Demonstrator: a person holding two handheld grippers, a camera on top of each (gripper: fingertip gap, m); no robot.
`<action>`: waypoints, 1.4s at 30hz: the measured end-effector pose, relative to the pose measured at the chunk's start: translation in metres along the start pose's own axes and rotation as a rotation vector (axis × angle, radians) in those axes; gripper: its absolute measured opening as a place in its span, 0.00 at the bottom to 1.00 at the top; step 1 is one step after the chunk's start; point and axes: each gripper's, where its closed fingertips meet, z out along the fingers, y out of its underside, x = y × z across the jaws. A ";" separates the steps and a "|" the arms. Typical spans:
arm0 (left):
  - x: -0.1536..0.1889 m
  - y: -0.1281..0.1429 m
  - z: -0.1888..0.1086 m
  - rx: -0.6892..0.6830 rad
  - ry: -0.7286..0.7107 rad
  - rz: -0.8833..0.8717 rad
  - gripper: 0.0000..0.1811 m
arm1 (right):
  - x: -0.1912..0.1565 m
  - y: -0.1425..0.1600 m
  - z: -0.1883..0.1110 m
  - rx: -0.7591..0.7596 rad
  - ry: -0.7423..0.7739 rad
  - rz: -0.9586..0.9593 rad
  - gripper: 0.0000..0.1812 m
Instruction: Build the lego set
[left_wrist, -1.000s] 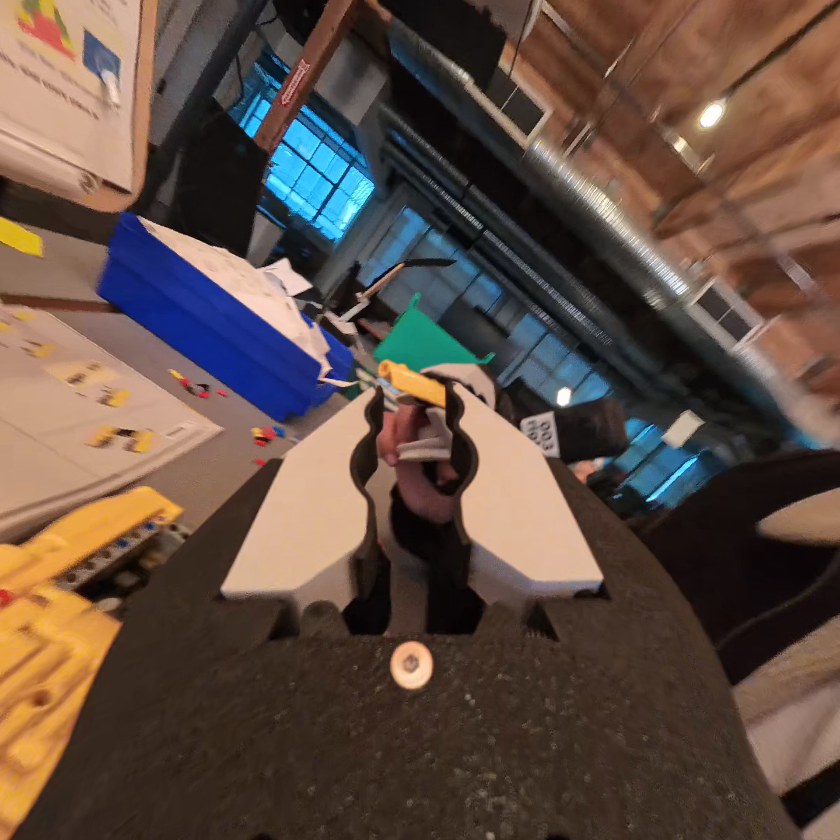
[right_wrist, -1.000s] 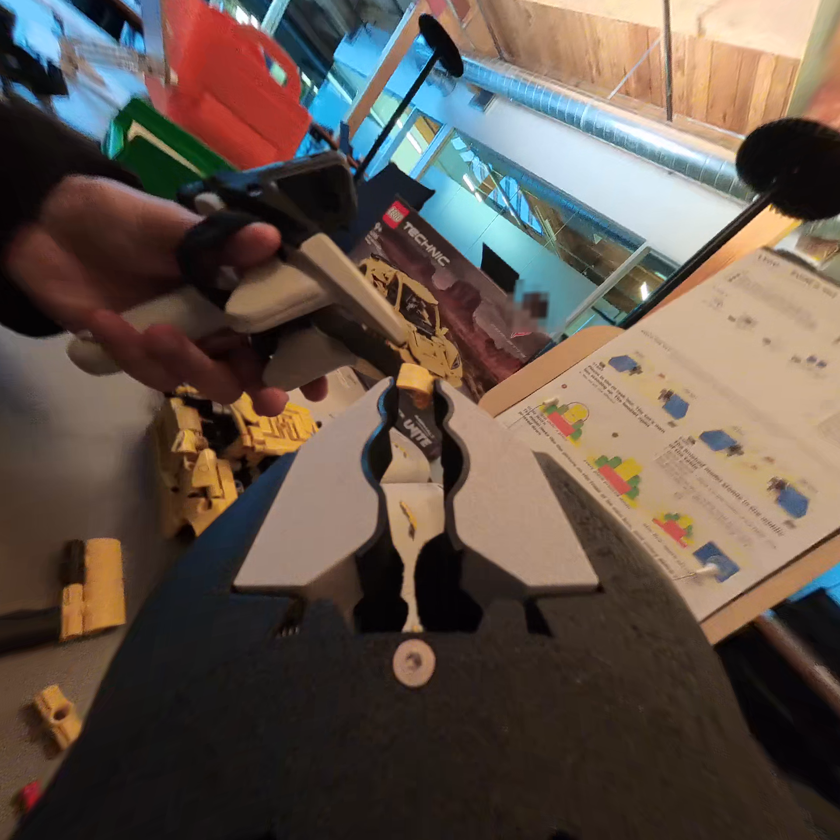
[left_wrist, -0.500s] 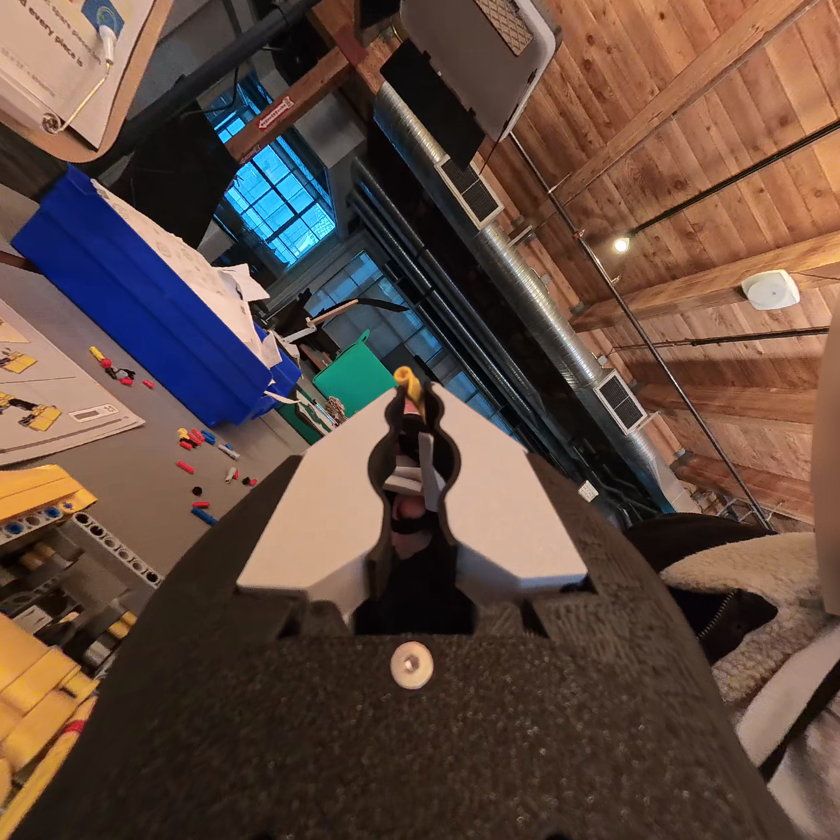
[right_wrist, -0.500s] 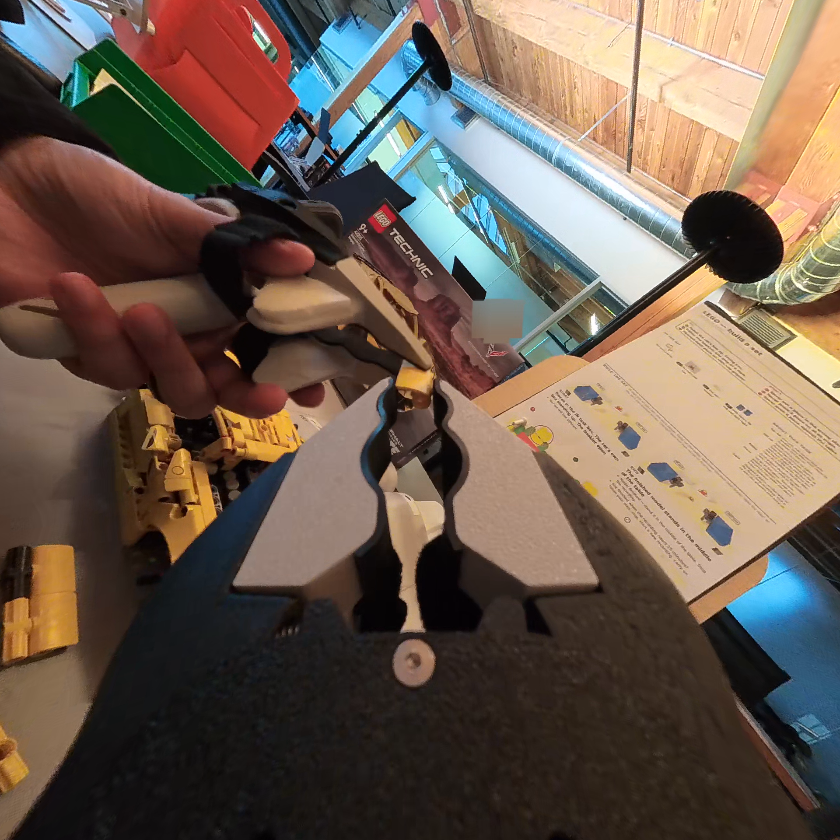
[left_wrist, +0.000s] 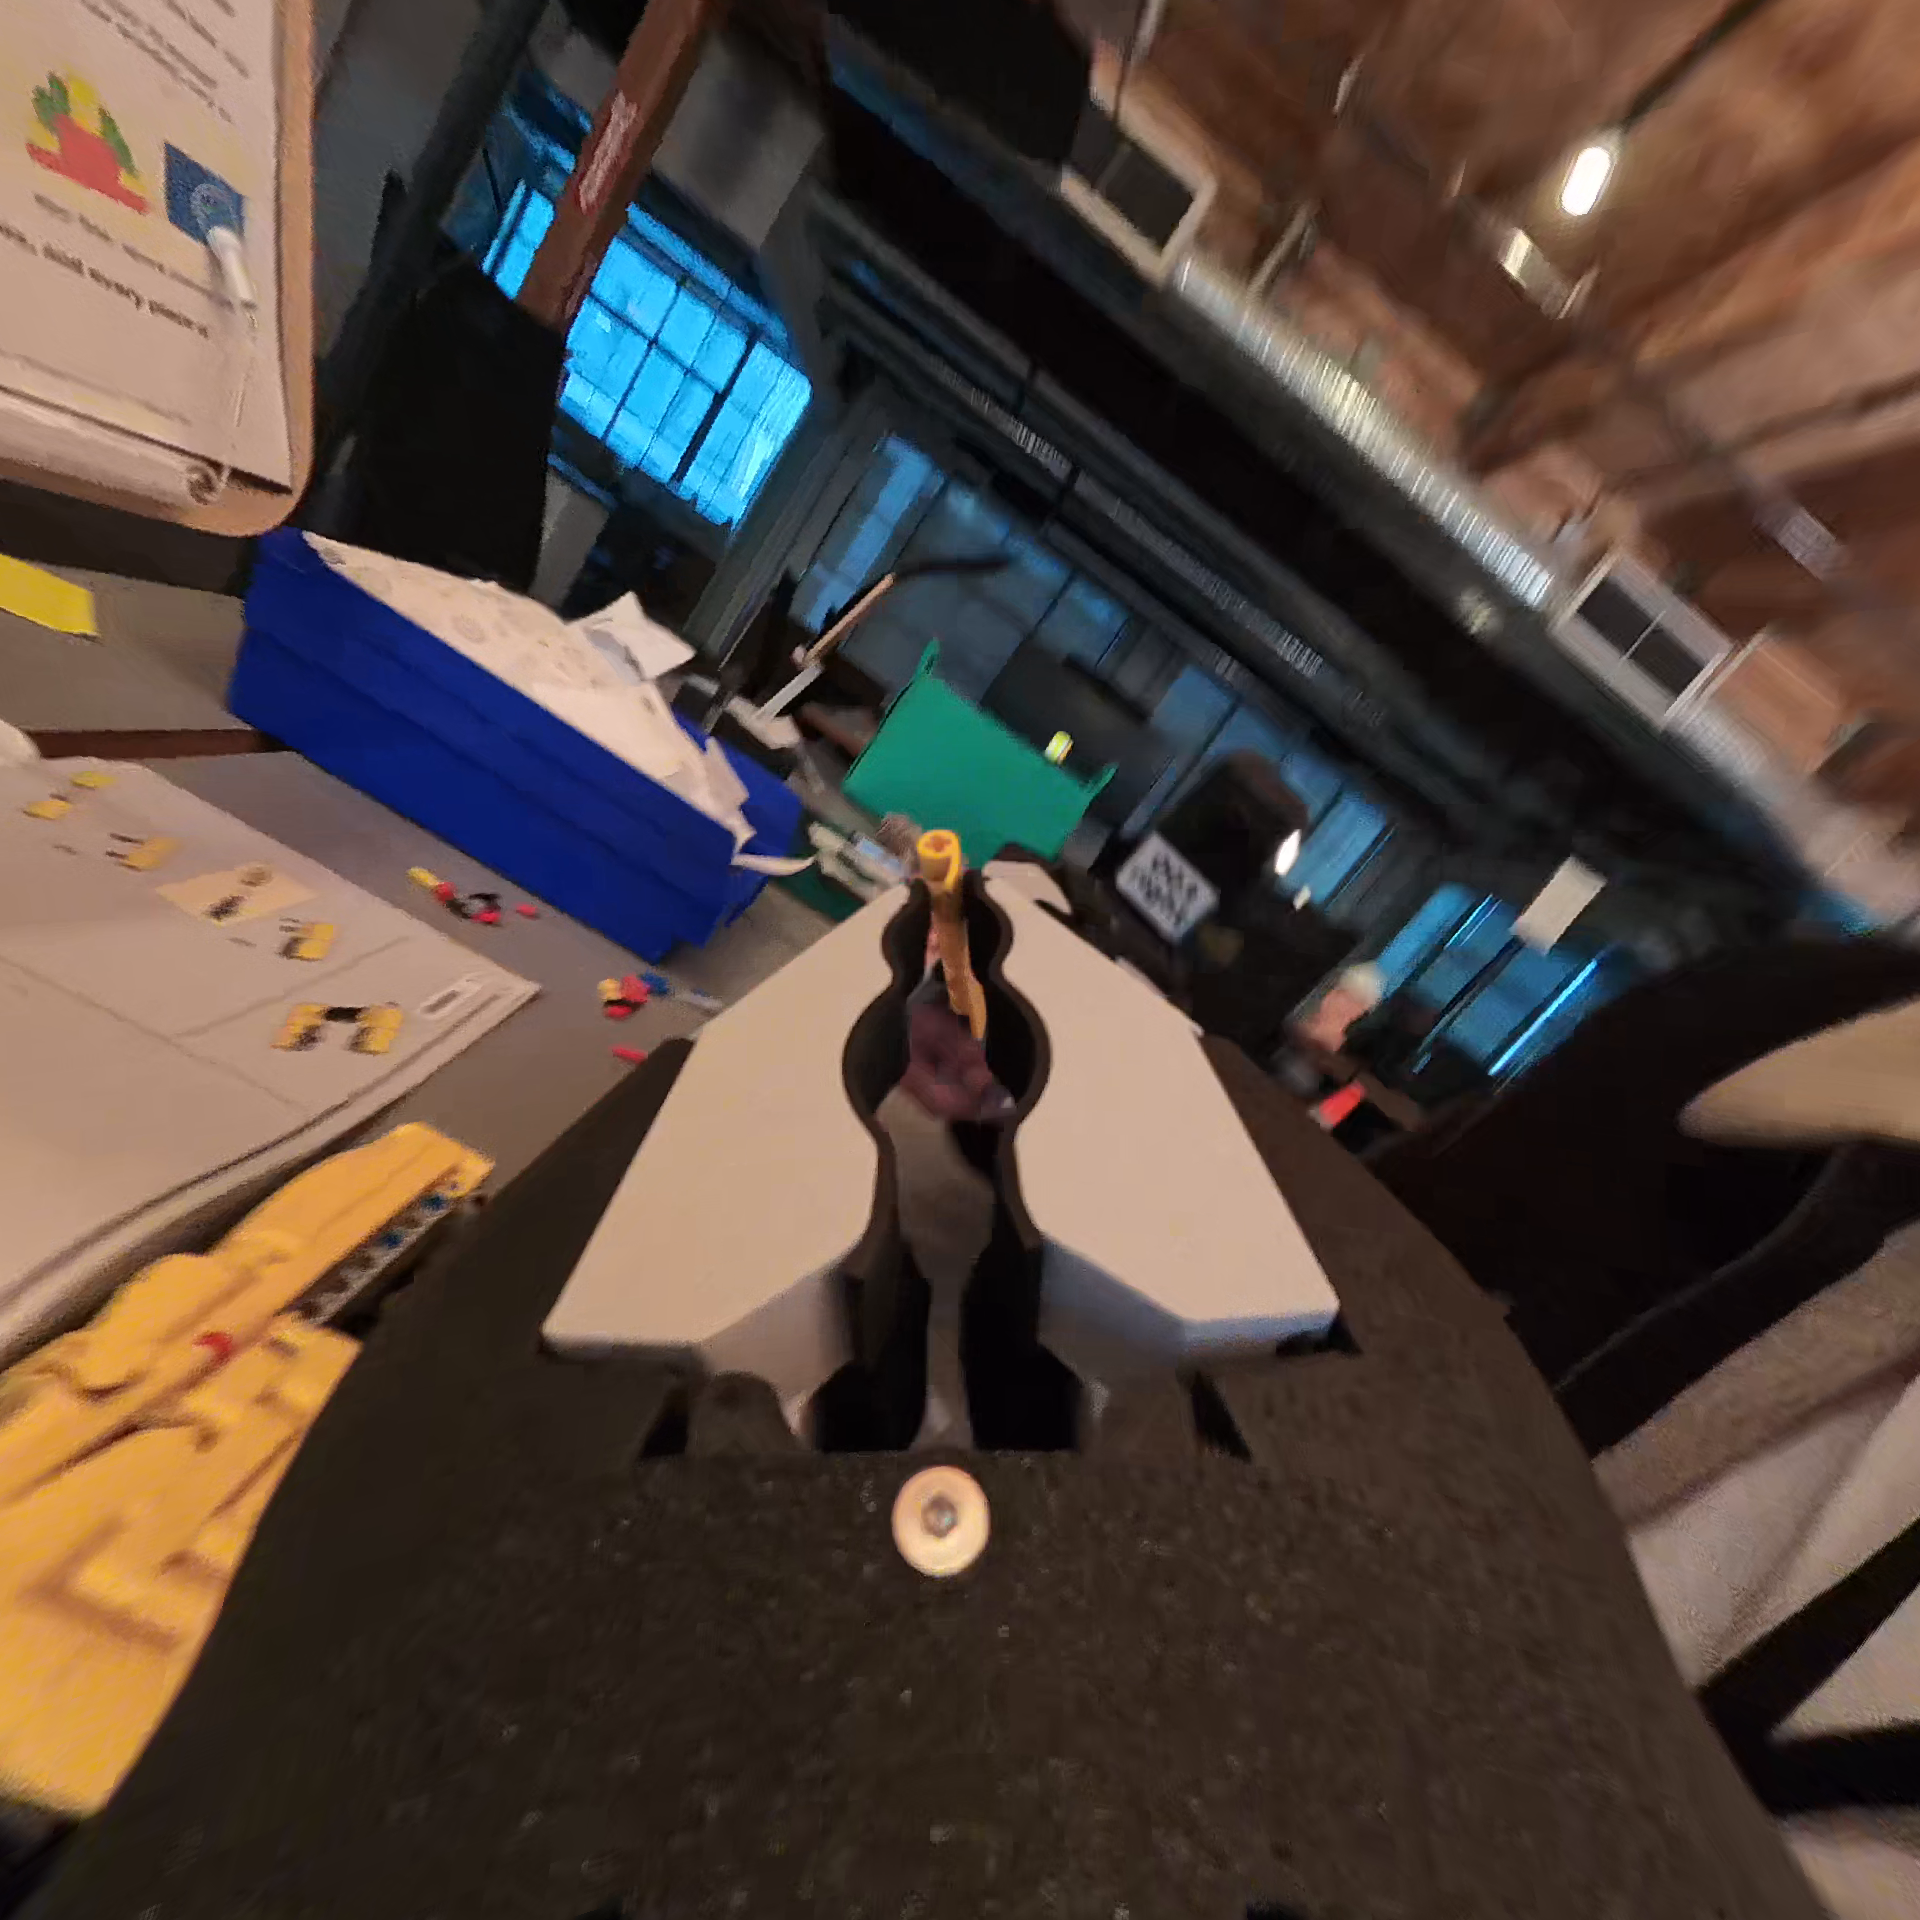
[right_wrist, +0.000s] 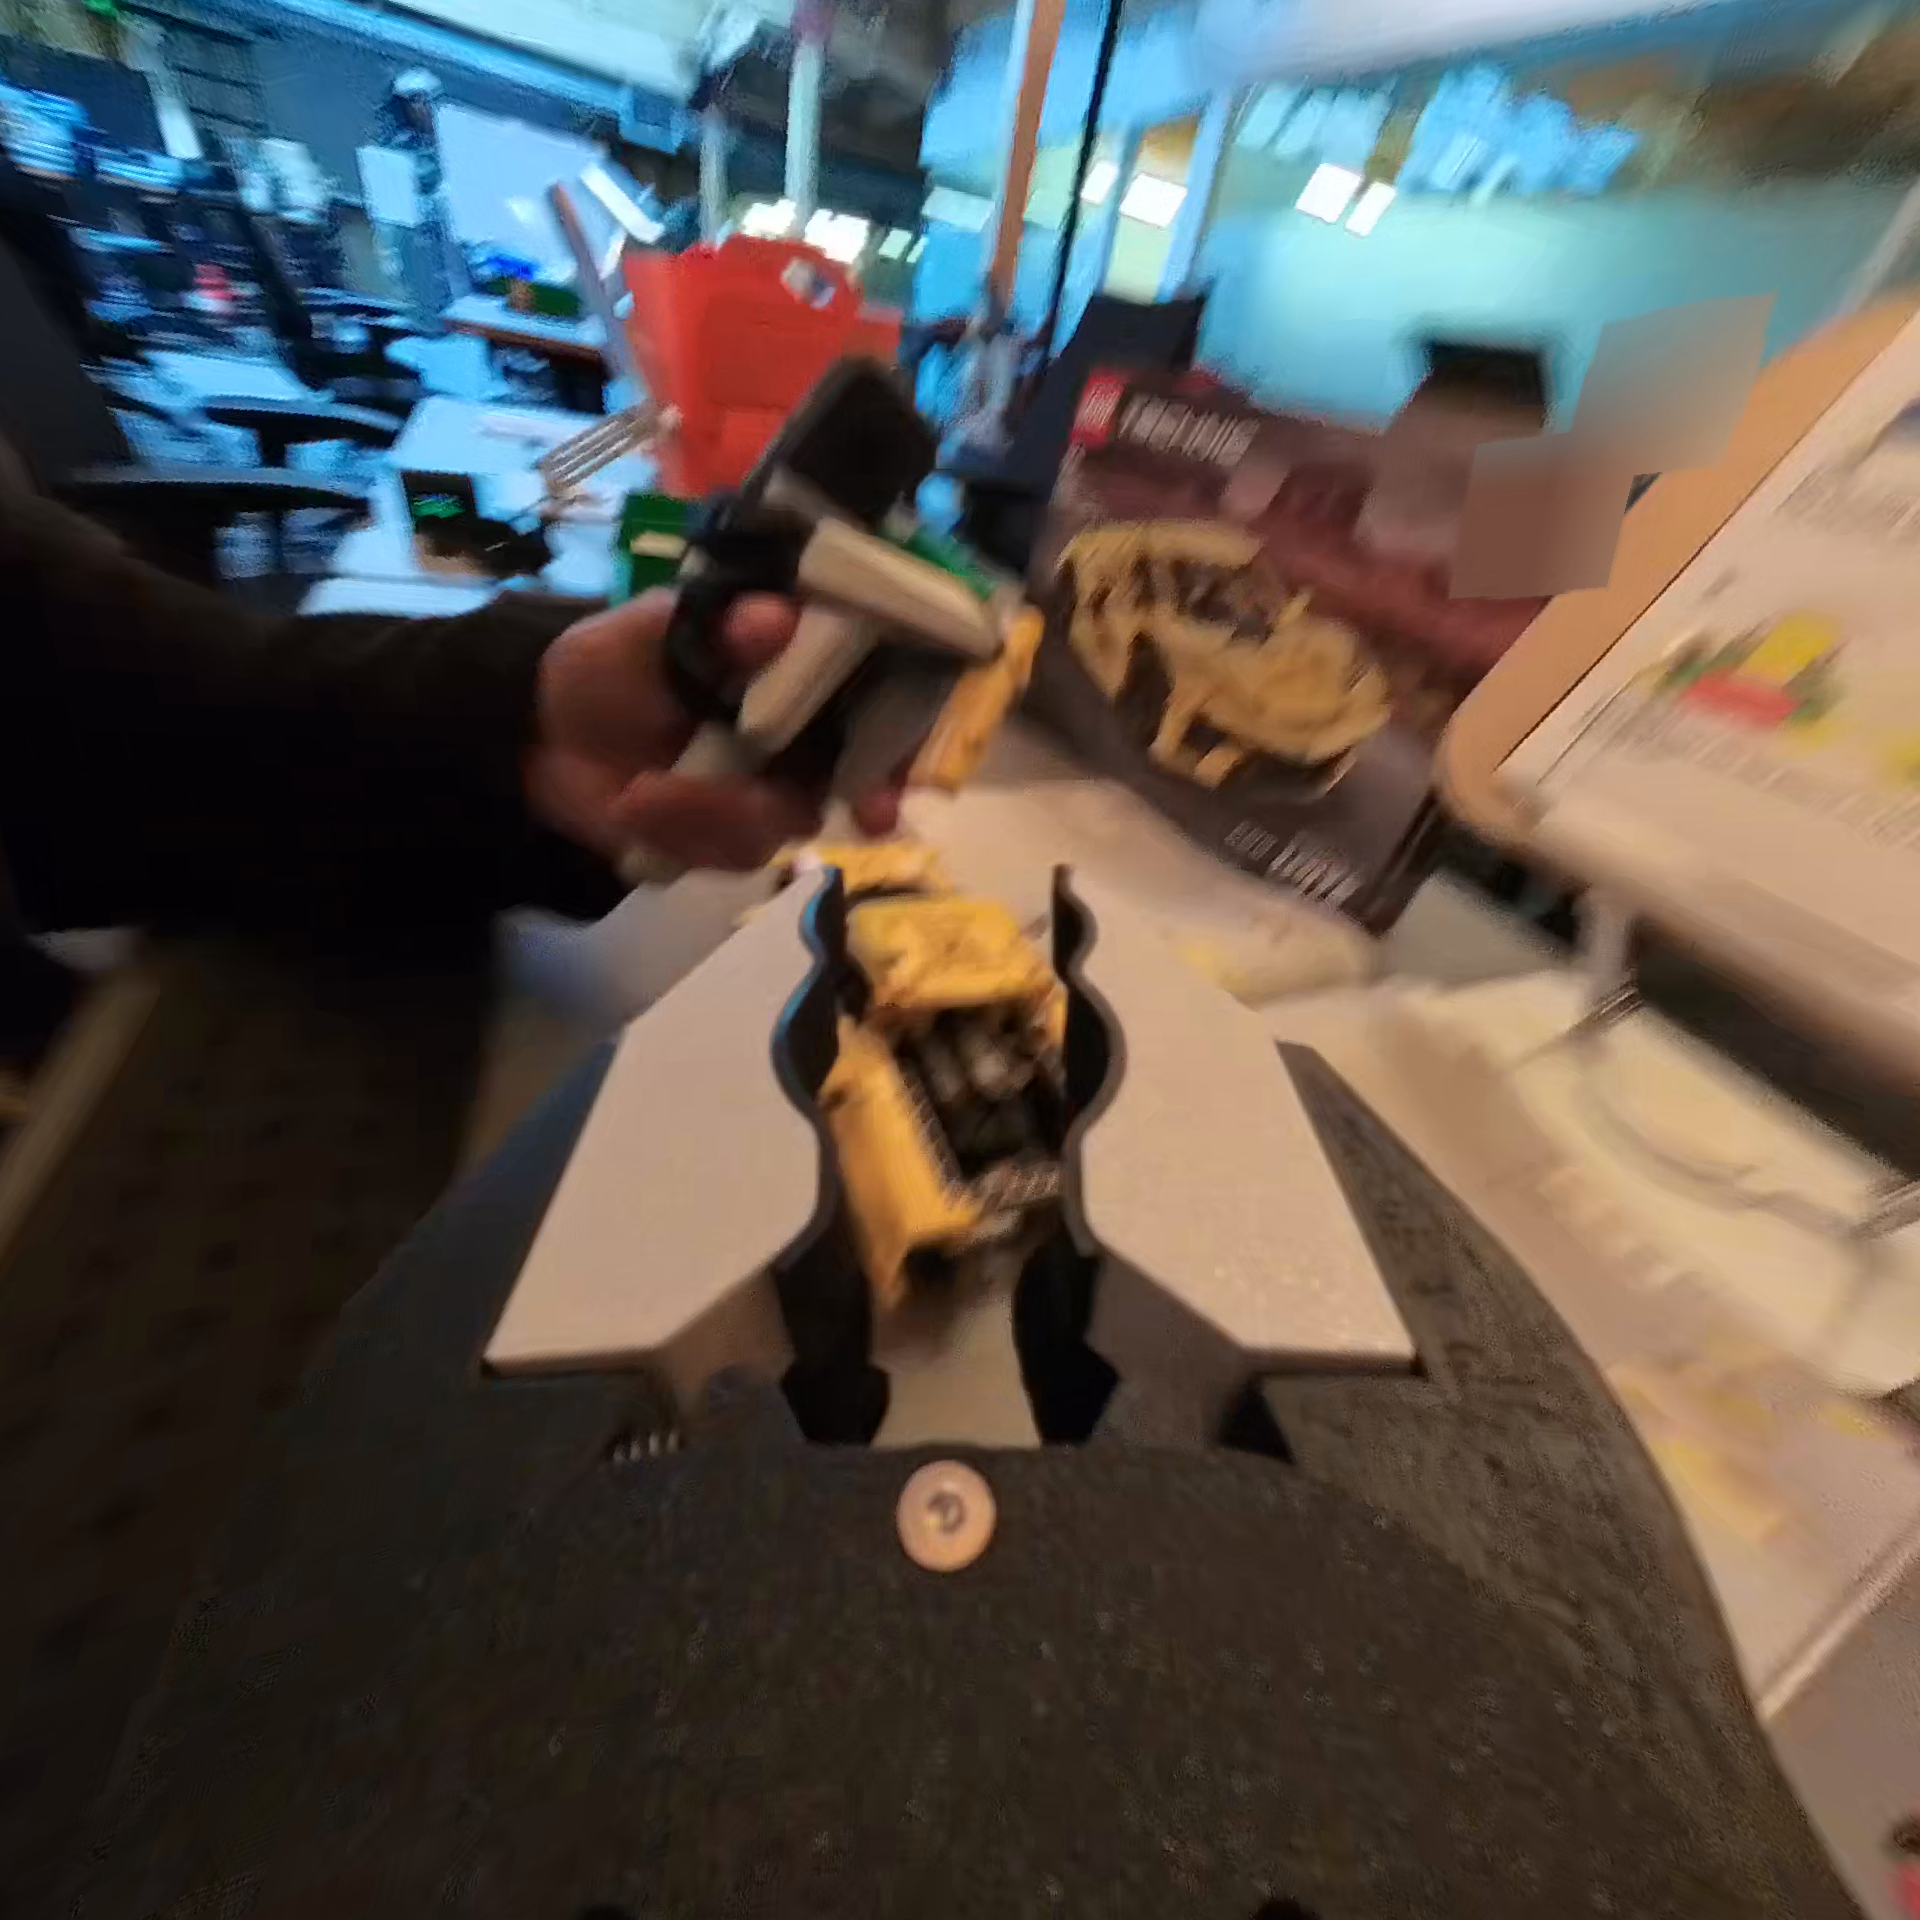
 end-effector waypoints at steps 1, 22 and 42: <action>0.000 0.003 -0.001 -0.054 -0.019 0.064 0.03 | -0.009 0.016 -0.010 -0.080 -0.098 0.080 0.16; -0.012 0.032 0.002 -0.232 -0.128 0.260 0.04 | -0.079 0.166 -0.082 -0.815 -0.236 0.092 0.08; -0.016 0.039 0.002 -0.265 -0.146 0.259 0.04 | -0.079 0.168 -0.078 -0.878 -0.209 0.001 0.03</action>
